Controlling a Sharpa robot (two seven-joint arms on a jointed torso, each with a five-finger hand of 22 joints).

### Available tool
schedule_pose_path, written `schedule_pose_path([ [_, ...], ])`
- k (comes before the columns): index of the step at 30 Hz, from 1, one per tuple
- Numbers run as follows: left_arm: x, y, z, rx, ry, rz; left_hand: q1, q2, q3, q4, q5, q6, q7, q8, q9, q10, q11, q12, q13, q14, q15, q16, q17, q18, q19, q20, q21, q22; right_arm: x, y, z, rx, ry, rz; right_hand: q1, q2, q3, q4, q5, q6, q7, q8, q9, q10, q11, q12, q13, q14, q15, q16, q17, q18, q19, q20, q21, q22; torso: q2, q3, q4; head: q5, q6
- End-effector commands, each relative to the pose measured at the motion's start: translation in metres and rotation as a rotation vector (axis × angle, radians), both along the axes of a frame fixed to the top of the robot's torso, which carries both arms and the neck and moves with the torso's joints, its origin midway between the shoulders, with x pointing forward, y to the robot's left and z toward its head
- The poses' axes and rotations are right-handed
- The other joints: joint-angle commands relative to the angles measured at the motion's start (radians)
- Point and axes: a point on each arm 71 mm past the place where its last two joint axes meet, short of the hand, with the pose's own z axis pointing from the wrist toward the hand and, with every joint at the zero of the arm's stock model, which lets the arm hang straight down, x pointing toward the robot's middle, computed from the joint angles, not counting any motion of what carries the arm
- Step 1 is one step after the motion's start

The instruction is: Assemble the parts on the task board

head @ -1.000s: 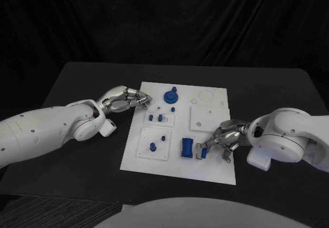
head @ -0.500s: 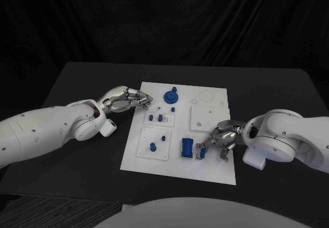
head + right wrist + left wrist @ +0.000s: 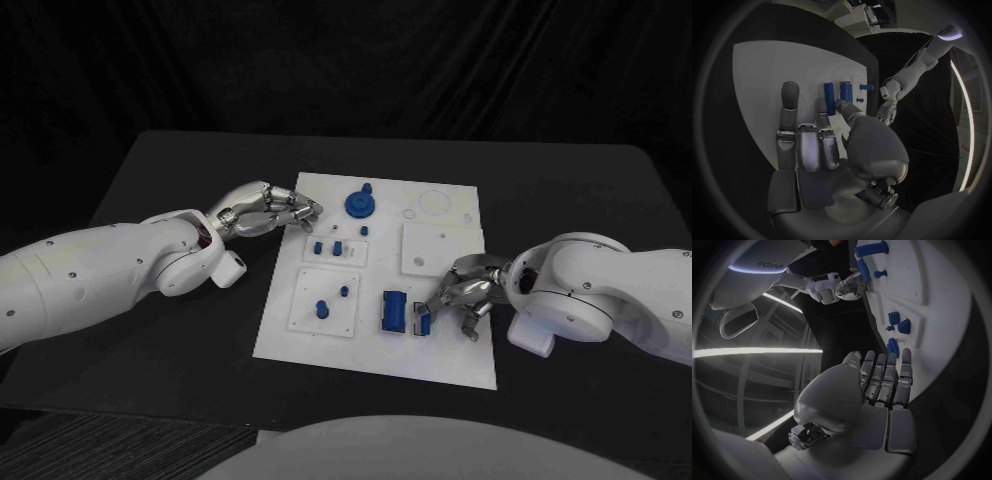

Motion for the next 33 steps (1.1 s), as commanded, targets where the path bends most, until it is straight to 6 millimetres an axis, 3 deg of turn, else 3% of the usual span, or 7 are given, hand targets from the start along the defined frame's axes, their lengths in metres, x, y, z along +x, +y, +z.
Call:
schedule_pose_path([
  [1,-0.0010,-0.0019,0.0001,-0.017,0.003,-0.014,0.000,-0.006,0.006,0.001,0.006,0.002,0.006,0.006,-0.001,0.004,0.006,0.004,-0.001,0.003,0.005,0.003,-0.001,-0.002,0.005,0.002,0.005,-0.001,-0.0007,-0.0002,-0.0022,-0.016,0.001,0.014,-0.008,0.001,0.016,-0.008,-0.002,-0.007,0.001,0.005,0.001,0.103,-0.008,0.004,0.263,0.050,-0.006,-0.002,0.000,0.016,0.011,0.002,-0.004,-0.002,0.001,0.0000,0.0007,0.000,0.000],
  [13,-0.0010,-0.0020,-0.0005,-0.016,0.005,-0.015,-0.001,-0.005,0.008,0.001,0.006,0.002,0.006,0.006,-0.002,0.003,0.007,0.004,-0.001,0.003,0.006,0.003,-0.001,-0.003,0.005,0.002,0.005,-0.001,-0.0011,0.0010,-0.0039,-0.024,0.011,0.021,-0.034,0.006,-0.024,0.032,-0.099,-0.017,0.001,0.011,0.000,0.103,-0.008,0.004,0.263,0.049,-0.006,-0.002,-0.003,0.016,0.011,0.002,-0.006,-0.011,0.001,-0.0003,0.0001,0.000,0.000],
  [22,-0.0011,-0.0020,-0.0011,-0.016,0.006,-0.015,-0.001,-0.005,0.008,0.001,0.006,0.002,0.006,0.006,-0.002,0.003,0.007,0.004,-0.001,0.003,0.006,0.003,-0.001,-0.003,0.005,0.002,0.005,-0.001,-0.0010,0.0007,-0.0047,-0.031,0.018,0.025,-0.086,0.001,-0.074,0.092,-0.222,-0.020,0.003,0.015,-0.006,0.103,-0.006,0.004,0.263,0.049,-0.004,-0.003,-0.006,0.016,0.011,0.004,-0.009,-0.020,0.000,-0.0003,-0.0002,0.003,0.000],
  [26,-0.0012,-0.0020,-0.0015,-0.015,0.008,-0.015,-0.001,-0.005,0.008,0.001,0.006,0.002,0.006,0.006,-0.002,0.003,0.007,0.004,-0.001,0.003,0.006,0.003,-0.001,-0.003,0.005,0.002,0.005,-0.001,-0.0012,0.0008,-0.0049,-0.032,0.021,0.028,-0.122,-0.015,-0.115,0.126,-0.305,-0.023,0.005,0.016,-0.011,0.103,-0.004,0.004,0.263,0.049,-0.002,-0.003,-0.007,0.017,0.010,0.006,-0.012,-0.026,0.000,-0.0008,-0.0006,0.003,0.000],
  [29,-0.0012,-0.0021,-0.0018,-0.015,0.010,-0.016,-0.001,-0.005,0.008,0.001,0.006,0.002,0.006,0.006,-0.002,0.003,0.007,0.004,-0.001,0.003,0.006,0.003,-0.001,-0.003,0.005,0.002,0.005,-0.001,-0.0016,0.0009,-0.0051,-0.034,0.025,0.034,-0.139,-0.024,-0.139,0.142,-0.320,-0.025,0.005,0.017,-0.012,0.103,-0.004,0.004,0.263,0.049,-0.003,-0.002,-0.006,0.017,0.010,0.006,-0.012,-0.028,0.000,-0.0008,0.0003,0.003,0.000],
  [30,-0.0012,-0.0021,-0.0019,-0.015,0.011,-0.016,-0.001,-0.005,0.008,0.001,0.006,0.002,0.006,0.006,-0.002,0.003,0.007,0.004,-0.001,0.003,0.006,0.003,-0.001,-0.003,0.005,0.002,0.005,-0.001,-0.0018,0.0009,-0.0052,-0.034,0.027,0.036,-0.156,-0.029,-0.161,0.159,-0.350,-0.026,0.005,0.018,-0.013,0.103,-0.004,0.004,0.263,0.050,-0.003,-0.001,-0.004,0.017,0.010,0.006,-0.011,-0.030,0.000,-0.0006,0.0003,0.004,0.000],
  [33,-0.0011,-0.0018,-0.0023,-0.014,0.012,-0.015,-0.001,-0.005,0.008,0.001,0.006,0.002,0.006,0.006,-0.002,0.003,0.007,0.004,-0.001,0.003,0.006,0.003,-0.001,-0.003,0.005,0.002,0.005,-0.001,-0.0023,0.0007,-0.0054,-0.035,0.031,0.043,-0.171,-0.032,-0.188,0.178,-0.388,-0.026,0.004,0.020,-0.014,0.103,-0.005,0.004,0.263,0.050,-0.003,0.000,-0.001,0.017,0.010,0.005,-0.011,-0.032,0.000,-0.0003,0.0004,0.004,0.000],
])
